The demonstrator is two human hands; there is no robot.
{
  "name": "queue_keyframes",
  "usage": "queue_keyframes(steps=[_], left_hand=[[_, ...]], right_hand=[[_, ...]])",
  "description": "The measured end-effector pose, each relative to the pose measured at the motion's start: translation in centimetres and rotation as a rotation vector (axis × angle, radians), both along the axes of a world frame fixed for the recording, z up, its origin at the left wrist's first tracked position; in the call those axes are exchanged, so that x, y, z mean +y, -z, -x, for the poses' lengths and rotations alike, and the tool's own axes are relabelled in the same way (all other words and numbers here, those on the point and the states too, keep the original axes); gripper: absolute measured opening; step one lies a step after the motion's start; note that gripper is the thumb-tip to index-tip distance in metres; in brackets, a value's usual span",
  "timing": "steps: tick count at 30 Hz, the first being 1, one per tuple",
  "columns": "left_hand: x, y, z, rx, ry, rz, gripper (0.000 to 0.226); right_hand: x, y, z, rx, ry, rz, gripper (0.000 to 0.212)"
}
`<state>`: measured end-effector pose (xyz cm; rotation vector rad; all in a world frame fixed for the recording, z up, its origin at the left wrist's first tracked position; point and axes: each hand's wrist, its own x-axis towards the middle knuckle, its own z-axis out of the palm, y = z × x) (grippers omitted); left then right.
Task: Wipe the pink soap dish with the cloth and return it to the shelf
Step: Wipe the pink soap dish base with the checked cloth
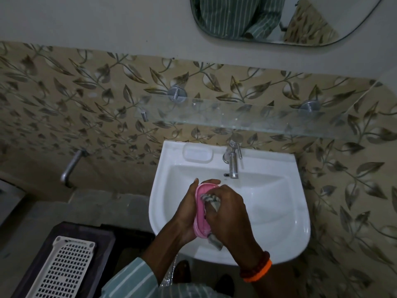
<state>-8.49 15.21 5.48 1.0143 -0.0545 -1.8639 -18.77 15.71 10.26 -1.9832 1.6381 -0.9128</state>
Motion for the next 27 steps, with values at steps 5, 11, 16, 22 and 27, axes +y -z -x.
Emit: queue_keyframes(steps=[5, 11, 16, 22, 27], left_hand=[[0.2, 0.1, -0.1, -0.004, -0.007, -0.004, 0.064], [0.3, -0.8, -0.4, -0.262, -0.012, 0.055, 0.053], [0.6, -0.7, -1.7, -0.258, -0.072, 0.059, 0.053], [0.9, -0.9, -1.1, -0.23, 0.011, 0.005, 0.057], [0.9, -1.4, -0.9, -0.348, 0.031, 0.091, 0.051]], right_hand=[[-0.8, 0.0, 1.0, -0.015, -0.129, -0.118, 0.019], [-1.3, -0.8, 0.7, 0.135, 0.059, -0.106, 0.019], [0.2, 0.1, 0.9, 0.019, 0.016, -0.249, 0.022], [-1.3, -0.6, 0.7, 0.041, -0.009, -0.121, 0.017], [0.6, 0.6, 1.0, 0.049, 0.009, -0.134, 0.022]])
